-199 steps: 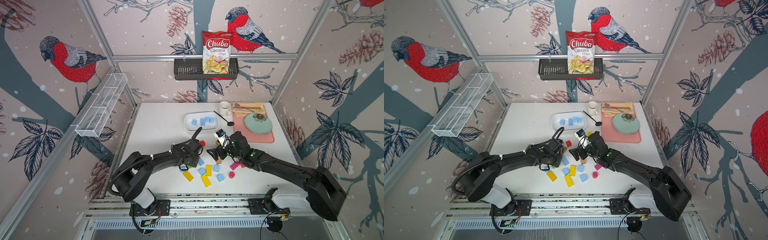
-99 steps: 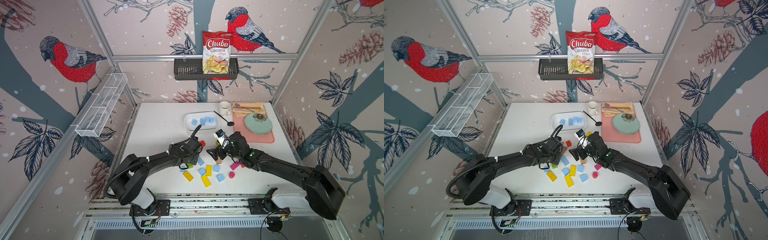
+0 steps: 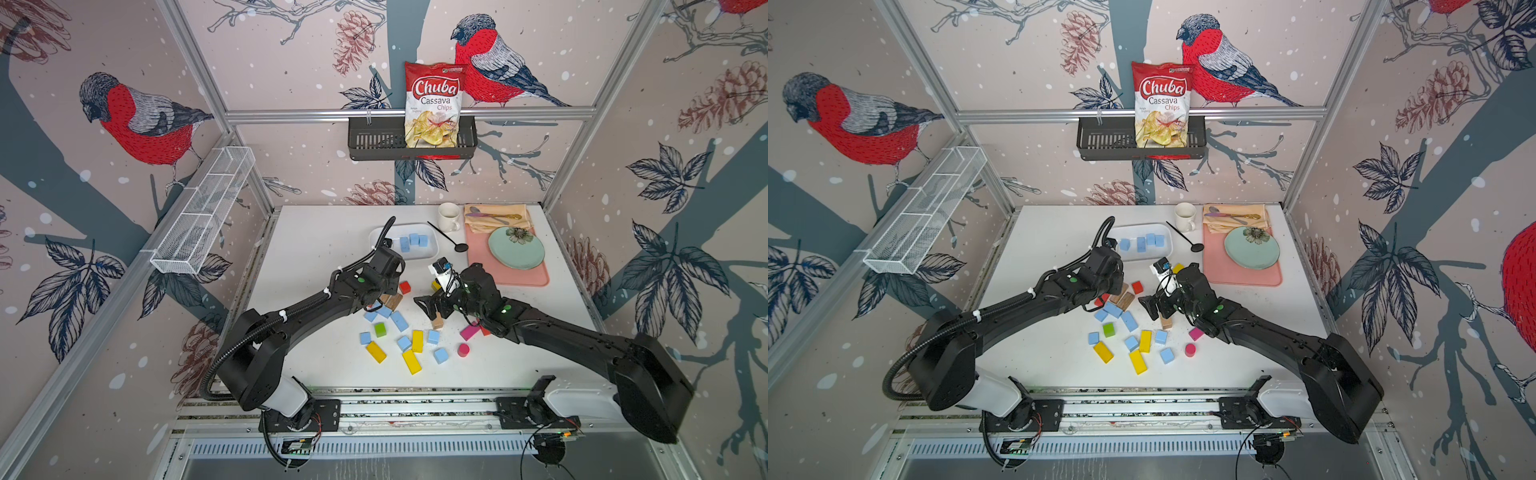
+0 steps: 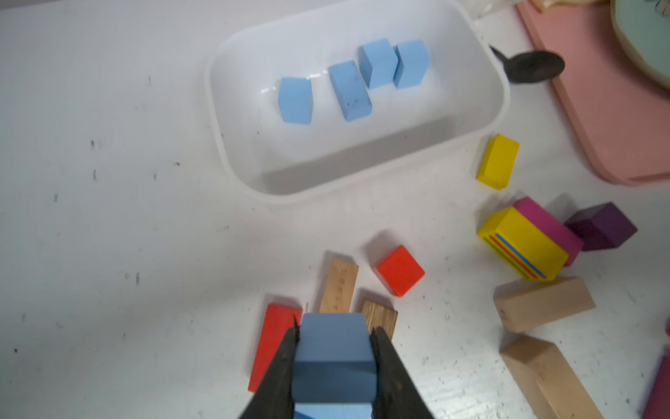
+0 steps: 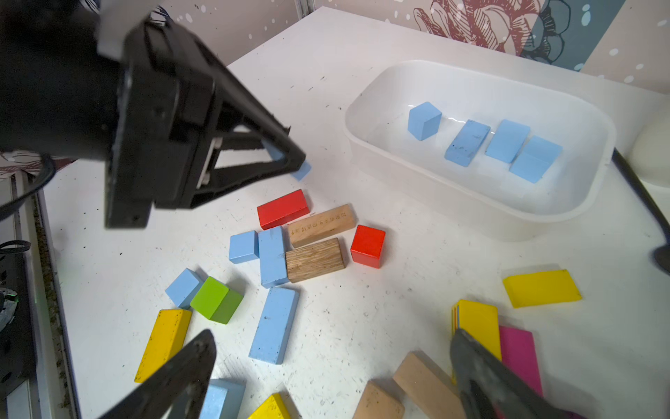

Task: Pick out the blue building blocks
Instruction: Pick up the building block from the center of the board, then place the building block in the storage box.

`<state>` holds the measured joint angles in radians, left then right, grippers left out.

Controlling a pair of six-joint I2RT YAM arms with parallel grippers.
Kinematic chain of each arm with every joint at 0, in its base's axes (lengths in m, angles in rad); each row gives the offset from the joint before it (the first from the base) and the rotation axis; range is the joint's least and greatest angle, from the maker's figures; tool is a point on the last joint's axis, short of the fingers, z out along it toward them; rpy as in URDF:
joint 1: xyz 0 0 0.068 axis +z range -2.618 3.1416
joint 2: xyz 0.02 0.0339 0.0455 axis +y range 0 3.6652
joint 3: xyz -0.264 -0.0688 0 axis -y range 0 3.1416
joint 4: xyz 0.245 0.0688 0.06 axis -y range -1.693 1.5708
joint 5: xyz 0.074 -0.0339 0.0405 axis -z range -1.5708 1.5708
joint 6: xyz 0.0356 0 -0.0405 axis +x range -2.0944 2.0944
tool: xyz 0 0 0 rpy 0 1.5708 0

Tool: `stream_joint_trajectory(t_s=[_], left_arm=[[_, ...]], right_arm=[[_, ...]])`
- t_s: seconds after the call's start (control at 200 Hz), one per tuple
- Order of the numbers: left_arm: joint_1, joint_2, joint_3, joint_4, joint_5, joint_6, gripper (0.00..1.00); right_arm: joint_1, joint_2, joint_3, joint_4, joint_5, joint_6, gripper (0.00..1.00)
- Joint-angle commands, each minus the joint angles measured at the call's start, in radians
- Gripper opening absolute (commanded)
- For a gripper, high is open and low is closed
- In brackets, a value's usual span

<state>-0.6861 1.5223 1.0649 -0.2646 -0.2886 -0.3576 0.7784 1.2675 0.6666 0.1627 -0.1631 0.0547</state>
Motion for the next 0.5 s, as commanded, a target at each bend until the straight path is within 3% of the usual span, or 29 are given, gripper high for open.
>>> stream_joint_trajectory(t_s=[0.0,0.495], left_arm=[[0.03,0.03,0.045,0.079,-0.006,0.027,0.17],[0.116,0.319,0.345,0.138,0.002,0.066,0.17]], right_arm=[[0.002,-0.01,-0.004,0.009,0.023,-0.006,1.0],[0.002,-0.072,-0.028,0.008,0.082,0.003,1.0]])
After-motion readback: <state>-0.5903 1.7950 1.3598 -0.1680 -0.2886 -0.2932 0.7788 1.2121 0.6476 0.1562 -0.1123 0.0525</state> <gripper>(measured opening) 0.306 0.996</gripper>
